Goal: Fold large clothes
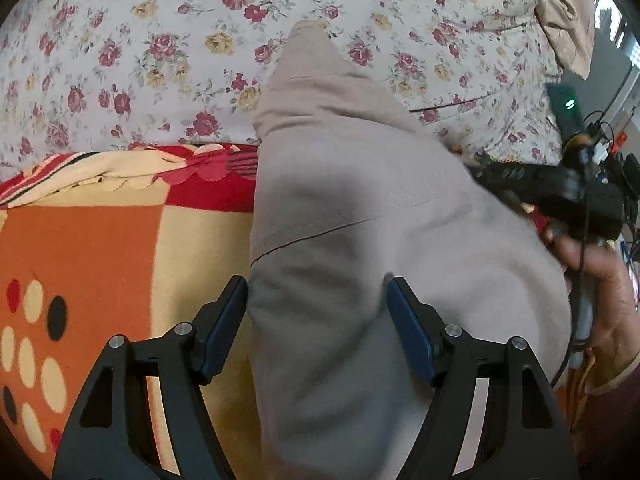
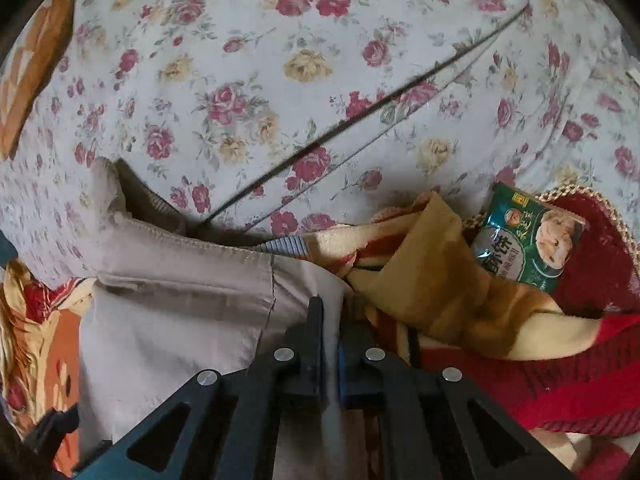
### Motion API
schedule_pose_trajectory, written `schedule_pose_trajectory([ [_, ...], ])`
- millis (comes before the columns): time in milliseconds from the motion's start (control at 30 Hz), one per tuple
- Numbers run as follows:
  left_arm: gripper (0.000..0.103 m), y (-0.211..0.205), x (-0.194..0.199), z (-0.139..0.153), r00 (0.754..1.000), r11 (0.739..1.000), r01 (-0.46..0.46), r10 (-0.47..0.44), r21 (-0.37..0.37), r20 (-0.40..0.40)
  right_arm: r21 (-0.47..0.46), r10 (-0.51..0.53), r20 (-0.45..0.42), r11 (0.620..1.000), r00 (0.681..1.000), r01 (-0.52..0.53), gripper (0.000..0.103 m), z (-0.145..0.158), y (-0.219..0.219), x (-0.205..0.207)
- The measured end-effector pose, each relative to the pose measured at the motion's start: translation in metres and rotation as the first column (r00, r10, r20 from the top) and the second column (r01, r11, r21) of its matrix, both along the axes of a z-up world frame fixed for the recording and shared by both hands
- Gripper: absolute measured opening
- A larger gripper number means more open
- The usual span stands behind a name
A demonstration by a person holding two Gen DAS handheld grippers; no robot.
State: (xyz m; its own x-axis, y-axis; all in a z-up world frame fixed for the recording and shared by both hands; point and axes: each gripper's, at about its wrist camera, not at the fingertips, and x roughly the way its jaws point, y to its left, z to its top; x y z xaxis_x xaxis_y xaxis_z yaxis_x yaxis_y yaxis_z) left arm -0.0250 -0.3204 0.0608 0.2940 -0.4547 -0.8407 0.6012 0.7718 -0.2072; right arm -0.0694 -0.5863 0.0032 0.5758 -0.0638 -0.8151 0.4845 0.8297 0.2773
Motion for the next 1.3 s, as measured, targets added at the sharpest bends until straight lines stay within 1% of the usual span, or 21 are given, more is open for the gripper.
schedule_pose_trajectory([
  [67, 0.072, 0.002, -0.005, 0.008, 0.999, 1.0, 0.014, -0.014, 0.011, 0.031, -0.024, -0.042, 0.025, 0.999, 0.999, 0.043, 0.014, 0.015, -0.001, -0.01],
  [100, 0.072, 0.002, -0.008, 0.011, 0.999, 1.0, 0.018, -0.019, 0.011, 0.046, -0.036, -0.065, 0.037, 0.997, 0.997, 0.067, 0.026, 0.026, 0.0, -0.016],
  [133, 0.072, 0.002, -0.01, 0.013, 0.998, 1.0, 0.024, -0.025, 0.013, 0.058, -0.05, -0.078, 0.065, 0.995, 0.995, 0.081, 0.034, 0.039, 0.003, -0.024],
  [200, 0.072, -0.002, -0.011, 0.01, 0.998, 0.999, 0.028, -0.029, 0.015, 0.049, -0.046, -0.039, 0.141, 0.998, 0.989, 0.046, 0.038, 0.061, 0.015, -0.034],
  [233, 0.072, -0.004, -0.011, 0.008, 0.999, 1.0, 0.024, -0.025, 0.016, 0.044, -0.038, 0.021, 0.175, 0.999, 0.984, -0.014, 0.039, 0.071, 0.027, -0.034],
  [300, 0.072, -0.005, -0.011, 0.005, 0.999, 1.0, 0.008, -0.008, 0.015, 0.05, -0.035, 0.12, 0.178, 0.993, 0.977, -0.116, 0.039, 0.077, 0.048, -0.025],
  [367, 0.072, -0.005, -0.01, 0.004, 0.998, 1.0, 0.002, -0.003, 0.013, 0.056, -0.055, 0.228, 0.149, 0.974, 0.962, -0.222, 0.039, 0.074, 0.075, -0.007],
  [433, 0.073, -0.004, -0.01, 0.002, 0.998, 1.0, 0.004, -0.004, 0.013, 0.06, -0.122, 0.268, 0.098, 0.959, 0.958, -0.256, 0.039, 0.062, 0.091, 0.014],
  [467, 0.073, -0.003, -0.009, 0.001, 0.998, 1.0, 0.007, -0.008, 0.014, 0.061, -0.14, 0.262, 0.076, 0.958, 0.962, -0.25, 0.039, 0.055, 0.092, 0.023],
  [600, 0.073, -0.004, -0.007, -0.002, 0.998, 1.0, 0.017, -0.017, -0.007, 0.06, -0.127, 0.131, 0.025, 0.984, 0.991, -0.127, 0.039, 0.027, 0.058, 0.044],
  [667, 0.074, -0.006, -0.009, -0.003, 0.998, 1.0, 0.02, -0.019, -0.011, 0.066, -0.057, 0.052, 0.009, 0.997, 0.999, -0.052, 0.039, 0.011, 0.035, 0.046],
  [700, 0.074, -0.007, -0.01, -0.003, 0.997, 1.0, 0.018, -0.017, -0.01, 0.074, -0.024, 0.03, 0.013, 0.999, 0.999, -0.03, 0.039, 0.006, 0.027, 0.042],
  [800, 0.075, -0.008, -0.012, -0.005, 0.996, 1.0, 0.024, -0.024, 0.001, 0.091, -0.022, -0.01, -0.026, 1.0, 1.0, 0.009, 0.041, 0.007, 0.017, 0.031],
  [867, 0.075, -0.005, -0.01, -0.007, 0.997, 1.0, 0.025, -0.025, -0.005, 0.074, -0.019, 0.009, -0.04, 1.0, 0.999, -0.01, 0.042, 0.017, 0.018, 0.017],
  [900, 0.075, -0.003, -0.009, -0.009, 0.998, 1.0, 0.023, -0.022, -0.011, 0.063, -0.018, 0.018, -0.036, 1.0, 0.999, -0.019, 0.046, 0.025, 0.018, 0.005],
  [1000, 0.077, 0.006, -0.005, -0.012, 1.0, 1.0, 0.006, -0.006, -0.031, 0.011, -0.009, 0.065, 0.004, 0.998, 0.998, -0.065, 0.051, 0.051, 0.024, -0.036],
  [1067, 0.078, 0.011, -0.005, -0.014, 1.0, 0.999, -0.006, 0.005, -0.035, -0.008, -0.015, 0.104, 0.038, 0.995, 0.994, -0.103, 0.058, 0.064, 0.035, -0.068],
  [1133, 0.078, 0.014, -0.008, -0.014, 1.0, 0.999, -0.013, 0.013, -0.034, -0.005, -0.018, 0.129, 0.028, 0.992, 0.991, -0.128, 0.061, 0.058, 0.048, -0.096],
  [1200, 0.078, 0.017, -0.014, -0.012, 1.0, 0.999, -0.013, 0.013, -0.03, -0.005, -0.006, 0.149, -0.047, 0.989, 0.988, -0.149, 0.061, 0.034, 0.056, -0.113],
  [1267, 0.078, 0.024, -0.017, -0.008, 0.999, 0.999, -0.008, 0.005, -0.048, -0.045, 0.002, 0.145, -0.073, 0.989, 0.987, -0.145, 0.061, 0.017, 0.058, -0.124],
  [1300, 0.078, 0.031, -0.018, -0.005, 0.997, 0.998, -0.002, -0.003, -0.07, -0.072, 0.009, 0.136, -0.069, 0.991, 0.988, -0.136, 0.061, 0.016, 0.052, -0.131],
])
